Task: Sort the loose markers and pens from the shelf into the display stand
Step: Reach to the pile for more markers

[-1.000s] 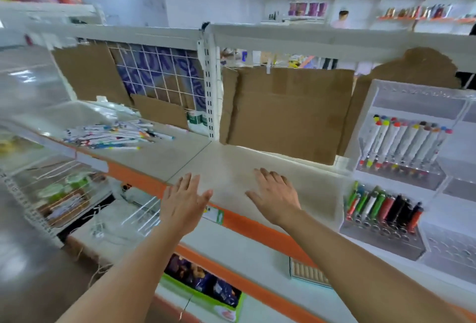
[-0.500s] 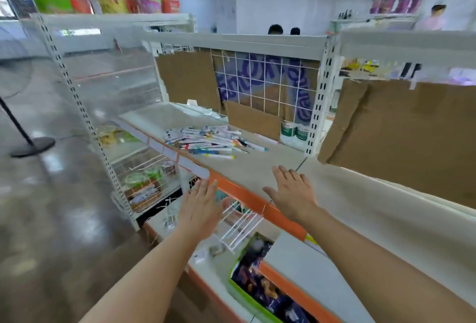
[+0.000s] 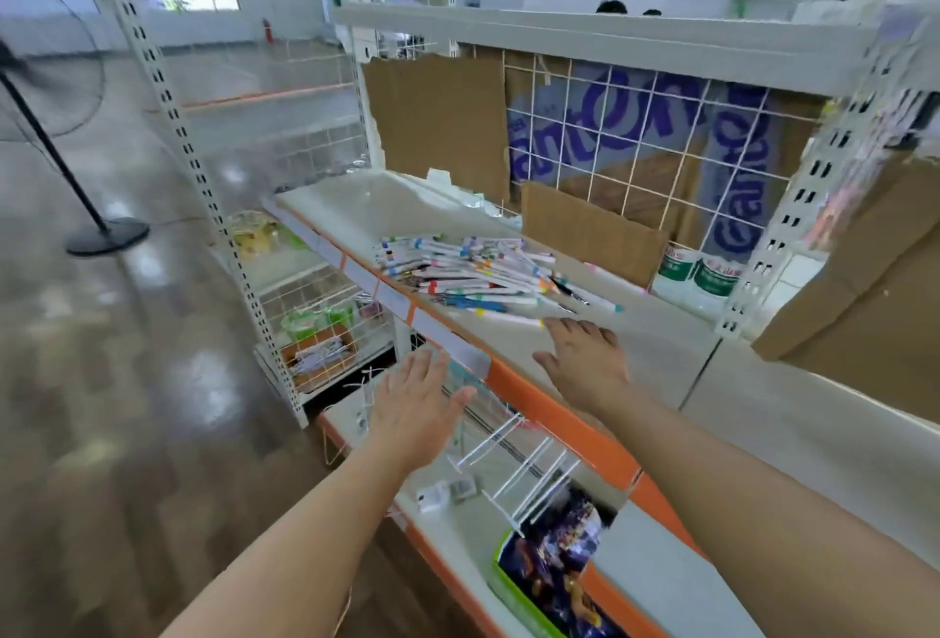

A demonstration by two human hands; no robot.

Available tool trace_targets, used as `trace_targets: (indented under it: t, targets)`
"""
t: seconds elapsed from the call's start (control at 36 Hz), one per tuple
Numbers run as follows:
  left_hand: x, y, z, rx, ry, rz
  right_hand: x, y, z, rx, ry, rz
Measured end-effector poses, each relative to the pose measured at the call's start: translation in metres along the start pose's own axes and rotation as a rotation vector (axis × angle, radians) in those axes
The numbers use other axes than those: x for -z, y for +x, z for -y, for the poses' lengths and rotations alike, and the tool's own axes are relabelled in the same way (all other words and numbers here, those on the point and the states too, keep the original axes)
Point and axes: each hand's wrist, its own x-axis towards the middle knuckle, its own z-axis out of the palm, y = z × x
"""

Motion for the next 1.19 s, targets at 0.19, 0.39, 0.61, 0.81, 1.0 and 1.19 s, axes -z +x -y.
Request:
trace_targets:
  t: [0.19,0.39,0.61,0.81,1.0,1.19]
  targets:
    - [0.017,0.053,0.013,0.013,-0.006,0.021,-0.003,0.075,0.01,0.048,0.019,-0.023]
    - [0.021,0.099,0.021,-0.028,-0.047,-0.047,-0.019,0.124,0.016,0.139,0.025,0.002]
    - [0.024,0.142,0.018,-0.136,0.037,-0.113,-0.035,0.148,0.024,0.133,0.09,-0.023]
    - [0.018,0.174,0.016,-0.221,0.14,-0.06,-0.033,0.151,0.027,0.148,0.097,-0.055]
    - [0.013,0.187,0.017,-0.264,0.177,-0.085,-0.034,0.154,0.034,0.093,0.1,-0.065]
    - [0.01,0.198,0.017,-0.272,0.212,-0.068,-0.025,0.158,0.042,0.053,0.024,0.01]
